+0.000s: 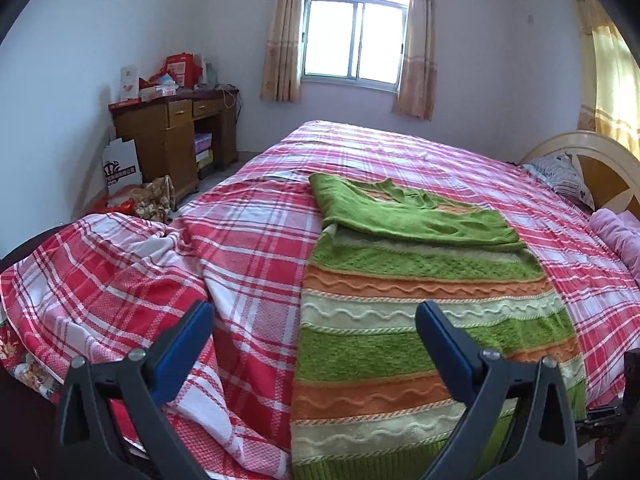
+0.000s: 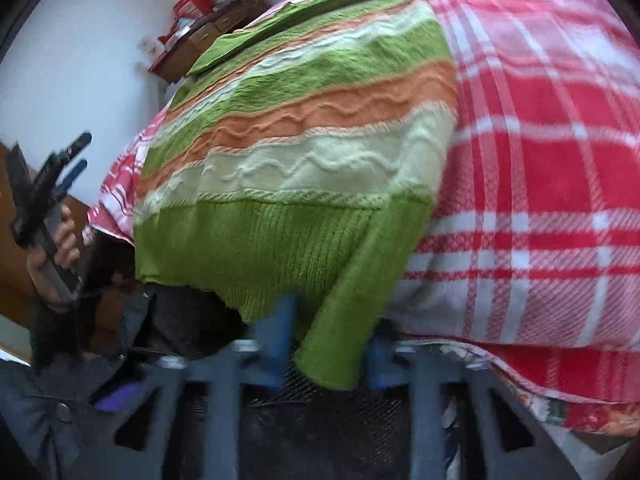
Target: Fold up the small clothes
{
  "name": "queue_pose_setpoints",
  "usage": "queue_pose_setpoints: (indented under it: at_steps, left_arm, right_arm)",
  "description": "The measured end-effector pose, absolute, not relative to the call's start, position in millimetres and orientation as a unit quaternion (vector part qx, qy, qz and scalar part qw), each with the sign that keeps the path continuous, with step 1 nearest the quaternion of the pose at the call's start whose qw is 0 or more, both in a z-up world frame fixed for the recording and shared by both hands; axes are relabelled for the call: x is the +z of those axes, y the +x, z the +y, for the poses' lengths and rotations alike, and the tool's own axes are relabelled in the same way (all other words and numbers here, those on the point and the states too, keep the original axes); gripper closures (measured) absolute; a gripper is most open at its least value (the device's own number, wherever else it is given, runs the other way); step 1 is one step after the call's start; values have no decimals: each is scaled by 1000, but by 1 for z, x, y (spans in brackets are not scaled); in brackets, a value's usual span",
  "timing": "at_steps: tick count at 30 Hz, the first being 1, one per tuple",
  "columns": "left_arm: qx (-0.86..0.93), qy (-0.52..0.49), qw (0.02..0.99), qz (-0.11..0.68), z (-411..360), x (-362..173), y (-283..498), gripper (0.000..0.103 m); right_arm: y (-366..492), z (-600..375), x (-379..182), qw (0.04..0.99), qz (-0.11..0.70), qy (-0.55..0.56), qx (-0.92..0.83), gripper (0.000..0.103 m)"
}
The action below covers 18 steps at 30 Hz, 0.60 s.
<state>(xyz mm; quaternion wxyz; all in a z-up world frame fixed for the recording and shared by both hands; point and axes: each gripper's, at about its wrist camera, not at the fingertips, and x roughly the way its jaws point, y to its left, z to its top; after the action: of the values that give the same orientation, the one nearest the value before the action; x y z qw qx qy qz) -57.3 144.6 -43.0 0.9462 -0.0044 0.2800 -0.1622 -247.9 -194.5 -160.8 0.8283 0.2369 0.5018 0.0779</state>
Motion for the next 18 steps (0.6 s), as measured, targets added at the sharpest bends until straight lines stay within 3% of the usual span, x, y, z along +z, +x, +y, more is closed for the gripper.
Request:
queue_pose_setpoints:
  at_steps: [5, 10, 18]
  left_arm:
    - [-164, 0, 945, 283, 146, -44, -55, 1]
    - [-164, 7, 945, 283, 150, -40, -49, 1]
    - [-155, 17, 946, 285, 164, -33, -38, 0]
  right_arm:
    - [-252, -199, -147, 825, 494, 254, 103, 93]
    - [-237, -212, -98, 836, 425, 304, 167, 94]
    - [-141, -250, -52, 870, 364, 302, 140, 94]
